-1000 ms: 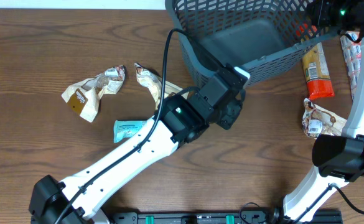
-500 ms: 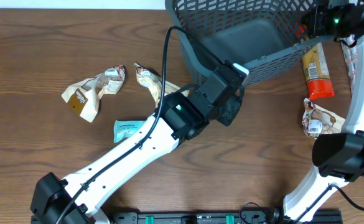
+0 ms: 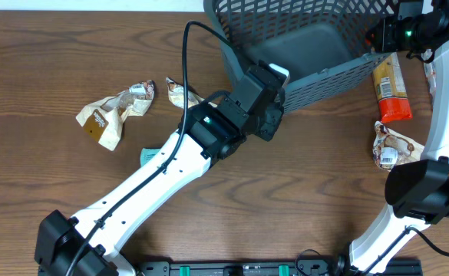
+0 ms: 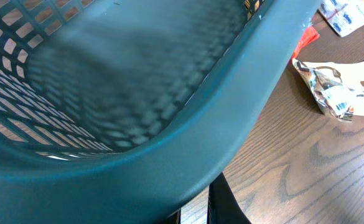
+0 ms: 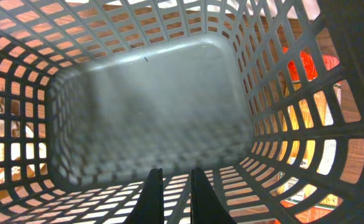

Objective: Pack container

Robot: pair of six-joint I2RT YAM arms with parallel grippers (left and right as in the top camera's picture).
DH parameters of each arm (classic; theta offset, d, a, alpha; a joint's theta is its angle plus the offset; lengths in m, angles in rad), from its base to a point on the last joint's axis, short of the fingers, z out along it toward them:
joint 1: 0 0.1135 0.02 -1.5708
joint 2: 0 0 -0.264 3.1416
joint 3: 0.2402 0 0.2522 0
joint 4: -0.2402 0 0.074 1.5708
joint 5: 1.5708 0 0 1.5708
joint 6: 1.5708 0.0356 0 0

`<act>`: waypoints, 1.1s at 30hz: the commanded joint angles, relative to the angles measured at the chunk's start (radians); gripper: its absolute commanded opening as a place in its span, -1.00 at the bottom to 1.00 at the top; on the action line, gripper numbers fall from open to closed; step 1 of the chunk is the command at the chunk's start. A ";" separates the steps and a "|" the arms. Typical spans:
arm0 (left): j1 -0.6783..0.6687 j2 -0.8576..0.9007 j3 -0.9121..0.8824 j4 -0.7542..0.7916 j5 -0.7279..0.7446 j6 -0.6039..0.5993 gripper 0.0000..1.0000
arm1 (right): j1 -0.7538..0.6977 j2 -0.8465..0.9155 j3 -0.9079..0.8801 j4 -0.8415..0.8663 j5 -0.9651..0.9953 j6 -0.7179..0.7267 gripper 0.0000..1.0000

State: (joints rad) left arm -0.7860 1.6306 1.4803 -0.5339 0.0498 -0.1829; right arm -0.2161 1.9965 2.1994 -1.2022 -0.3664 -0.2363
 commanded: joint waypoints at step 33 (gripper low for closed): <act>0.118 0.014 -0.005 0.017 -0.009 0.059 -0.89 | 0.013 0.003 -0.005 -0.126 -0.009 -0.023 -0.97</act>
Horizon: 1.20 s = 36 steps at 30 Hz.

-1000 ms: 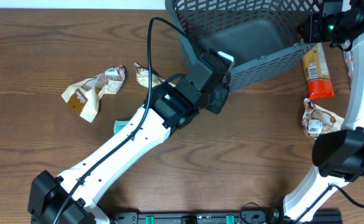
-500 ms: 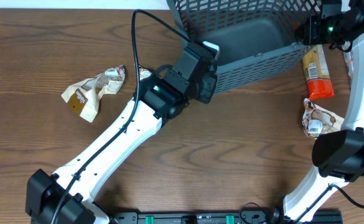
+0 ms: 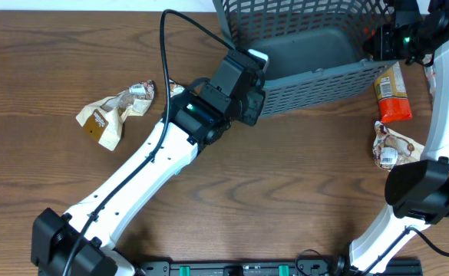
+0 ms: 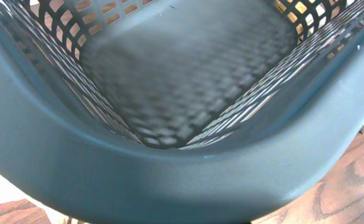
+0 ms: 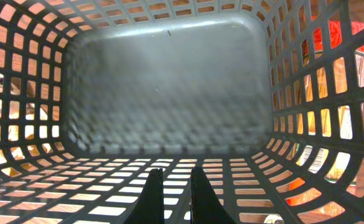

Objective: Pack container

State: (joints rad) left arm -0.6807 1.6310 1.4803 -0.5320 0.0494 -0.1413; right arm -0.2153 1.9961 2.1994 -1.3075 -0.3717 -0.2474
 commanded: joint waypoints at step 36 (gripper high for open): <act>0.122 0.014 -0.005 0.064 -0.009 0.017 -0.89 | 0.129 0.004 -0.005 -0.101 0.001 -0.012 -0.97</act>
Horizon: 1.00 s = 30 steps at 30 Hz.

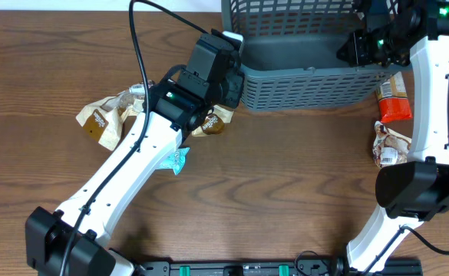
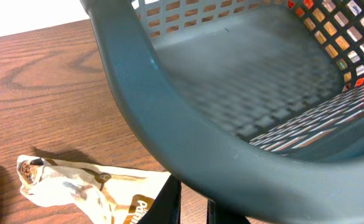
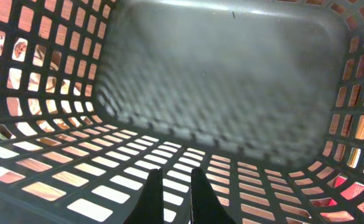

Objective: Pack container

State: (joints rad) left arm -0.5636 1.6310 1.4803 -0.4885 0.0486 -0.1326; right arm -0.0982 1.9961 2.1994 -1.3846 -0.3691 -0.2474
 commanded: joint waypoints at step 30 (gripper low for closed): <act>0.005 0.013 -0.005 -0.004 -0.008 0.009 0.18 | 0.074 0.003 0.026 0.127 -0.150 -0.012 0.43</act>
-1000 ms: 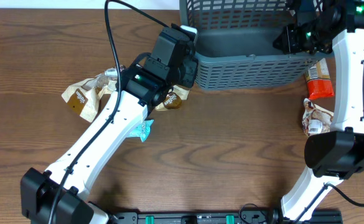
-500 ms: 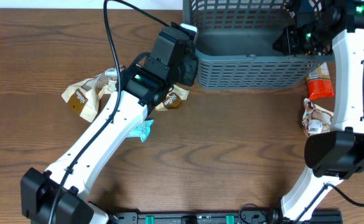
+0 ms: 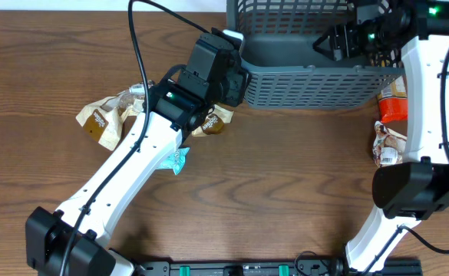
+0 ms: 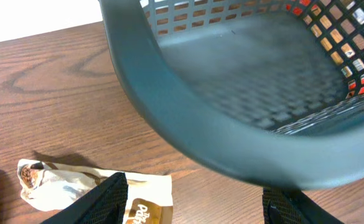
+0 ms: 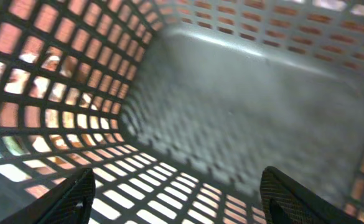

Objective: Pack container

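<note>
The dark grey mesh basket (image 3: 316,77) stands upright at the back of the table, and its inside looks bare (image 4: 256,68). My left gripper (image 3: 238,79) is at its left rim, open, and in the left wrist view (image 4: 194,208) its fingers are spread wide below the rim. My right gripper (image 3: 333,40) hangs open over the basket's right part; the right wrist view (image 5: 178,202) shows it above the mesh wall. A tan snack packet (image 4: 76,186) lies by the left fingers.
On the left are crumpled tan packets (image 3: 105,119), with another (image 3: 215,121) under the left arm. A teal packet (image 3: 175,159) lies nearer the front. Right of the basket sit an orange packet (image 3: 393,103), a silver one (image 3: 389,147) and a blue one.
Both grippers were shut on the basket, left on its left rim, right on its right wall; both now stand open. The right gripper has shifted left. The basket has barely moved.
The basket first stood skewed near the table's middle, with both grippers shut on it. Then it was farther back and straighter. A second ago it stood square at the back edge, still held. Now both grippers have let go.
</note>
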Robot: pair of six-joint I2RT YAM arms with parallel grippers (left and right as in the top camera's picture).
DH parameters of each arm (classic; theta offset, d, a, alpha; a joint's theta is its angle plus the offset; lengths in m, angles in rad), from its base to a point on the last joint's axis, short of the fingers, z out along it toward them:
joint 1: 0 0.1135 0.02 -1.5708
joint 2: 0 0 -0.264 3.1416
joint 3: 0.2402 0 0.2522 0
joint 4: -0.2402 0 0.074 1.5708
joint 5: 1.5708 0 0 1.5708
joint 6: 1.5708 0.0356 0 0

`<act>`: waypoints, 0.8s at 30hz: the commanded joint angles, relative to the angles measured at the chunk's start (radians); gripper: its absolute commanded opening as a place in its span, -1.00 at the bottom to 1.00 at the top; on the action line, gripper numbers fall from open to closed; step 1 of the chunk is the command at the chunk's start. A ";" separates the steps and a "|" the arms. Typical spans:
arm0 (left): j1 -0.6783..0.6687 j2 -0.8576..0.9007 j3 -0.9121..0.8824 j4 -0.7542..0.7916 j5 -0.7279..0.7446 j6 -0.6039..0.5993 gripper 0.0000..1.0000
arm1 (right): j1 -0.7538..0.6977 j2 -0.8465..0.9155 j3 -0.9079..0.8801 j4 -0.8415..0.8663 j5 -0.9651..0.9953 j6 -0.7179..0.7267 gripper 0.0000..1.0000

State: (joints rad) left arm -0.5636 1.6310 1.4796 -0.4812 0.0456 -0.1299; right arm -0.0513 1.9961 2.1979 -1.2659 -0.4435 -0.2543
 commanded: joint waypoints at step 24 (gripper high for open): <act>0.007 -0.254 -0.004 -0.253 -0.398 0.006 0.57 | 0.000 0.003 0.624 -0.057 0.160 0.124 0.98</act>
State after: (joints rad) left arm -0.5636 1.4063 1.4796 -0.7101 -0.2565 -0.1299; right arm -0.0135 2.0014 2.7270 -1.2831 -0.4297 -0.1379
